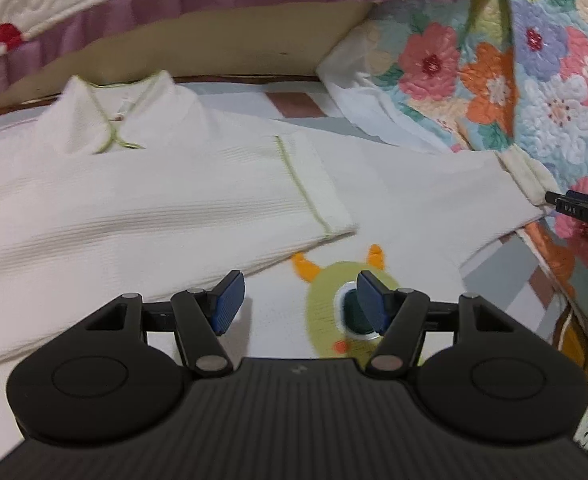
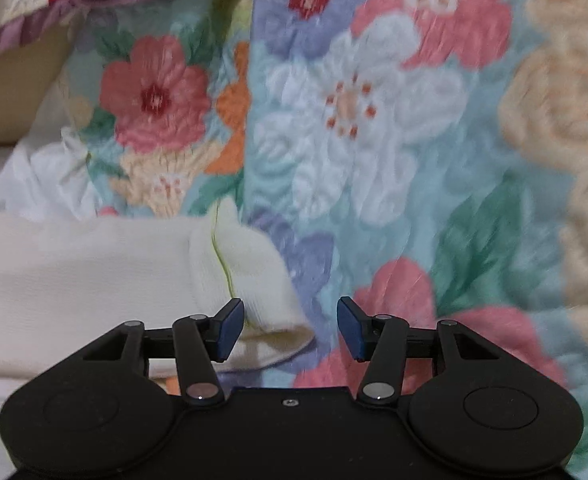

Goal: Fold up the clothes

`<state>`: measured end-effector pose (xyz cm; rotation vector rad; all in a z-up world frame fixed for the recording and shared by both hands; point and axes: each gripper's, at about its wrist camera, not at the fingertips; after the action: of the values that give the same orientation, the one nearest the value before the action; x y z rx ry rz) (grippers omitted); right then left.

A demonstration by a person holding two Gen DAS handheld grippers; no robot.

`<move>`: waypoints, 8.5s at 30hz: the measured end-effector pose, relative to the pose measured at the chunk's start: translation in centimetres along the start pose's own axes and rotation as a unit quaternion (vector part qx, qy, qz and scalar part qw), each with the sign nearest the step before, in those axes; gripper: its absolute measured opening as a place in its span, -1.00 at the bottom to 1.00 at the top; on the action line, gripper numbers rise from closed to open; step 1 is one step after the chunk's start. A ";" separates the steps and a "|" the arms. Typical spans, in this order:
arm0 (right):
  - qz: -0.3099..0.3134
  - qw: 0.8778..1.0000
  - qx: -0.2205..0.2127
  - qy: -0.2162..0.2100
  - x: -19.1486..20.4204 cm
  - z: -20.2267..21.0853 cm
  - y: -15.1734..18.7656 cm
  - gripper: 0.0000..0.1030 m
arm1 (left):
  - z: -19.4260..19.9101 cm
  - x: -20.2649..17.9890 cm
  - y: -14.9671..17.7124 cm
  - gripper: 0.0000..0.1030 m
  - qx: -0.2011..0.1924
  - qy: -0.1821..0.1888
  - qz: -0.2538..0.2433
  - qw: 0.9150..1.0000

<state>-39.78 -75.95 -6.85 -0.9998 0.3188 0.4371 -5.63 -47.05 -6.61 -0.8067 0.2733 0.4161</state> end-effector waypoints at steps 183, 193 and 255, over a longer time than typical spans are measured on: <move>-0.073 0.924 0.112 -0.360 5.5 18.9 14.0 0.21 | 27.3 21.7 15.0 0.22 0.049 -0.077 0.192 0.977; -0.157 0.898 0.146 -0.384 -0.6 26.5 22.3 0.22 | 25.8 19.3 16.3 0.30 0.068 -0.043 0.208 0.975; -0.111 0.954 -0.045 -0.274 11.3 24.4 1.2 -0.89 | 26.3 16.8 14.1 0.35 0.068 0.036 0.083 0.994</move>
<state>-29.13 -52.08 -0.51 -0.9488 -0.3130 0.5076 4.82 -14.51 -4.73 -0.6679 0.4333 0.5201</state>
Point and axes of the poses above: each gripper's, at about its wrist camera, not at the fingertips, and z roughly against the way its jaws point, x to its left, y to its underside, and after that the axes turned 10 degrees about y, right-handed
